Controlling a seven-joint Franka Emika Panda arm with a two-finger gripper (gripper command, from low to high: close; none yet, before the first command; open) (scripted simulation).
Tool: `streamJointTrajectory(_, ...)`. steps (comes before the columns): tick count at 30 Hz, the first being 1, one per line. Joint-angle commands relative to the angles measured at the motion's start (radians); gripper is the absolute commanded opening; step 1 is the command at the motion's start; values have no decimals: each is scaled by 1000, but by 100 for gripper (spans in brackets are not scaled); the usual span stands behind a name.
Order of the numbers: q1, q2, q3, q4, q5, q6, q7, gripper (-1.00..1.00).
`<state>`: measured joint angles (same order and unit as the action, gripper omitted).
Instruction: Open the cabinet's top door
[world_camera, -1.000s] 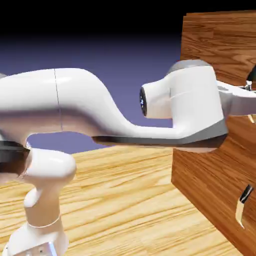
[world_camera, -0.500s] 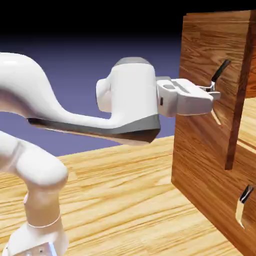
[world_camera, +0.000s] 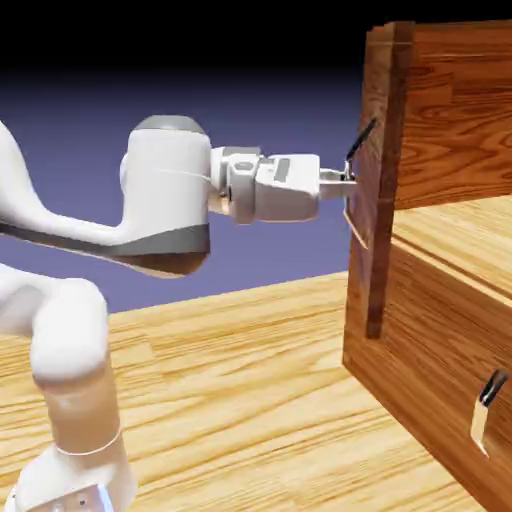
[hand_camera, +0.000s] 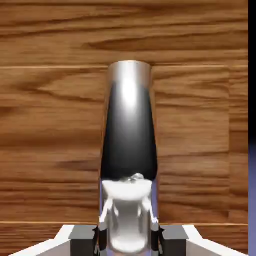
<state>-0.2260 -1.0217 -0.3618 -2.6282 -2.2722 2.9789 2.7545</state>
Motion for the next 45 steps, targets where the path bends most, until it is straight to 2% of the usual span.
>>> streamJointTrajectory(1,-36,-16,28,-17,32,5,-11,-100)
streamJointTrajectory(13,-459,-199,298,-159,428,186,-185,-100)
streamJointTrajectory(19,-454,-274,305,-238,685,150,-436,-100)
streamJointTrajectory(26,-285,-456,342,-340,976,-108,-703,-100)
streamJointTrajectory(33,-129,-643,517,-384,1214,-412,-813,-100)
streamJointTrajectory(45,19,-741,949,-281,1562,-887,-845,-100)
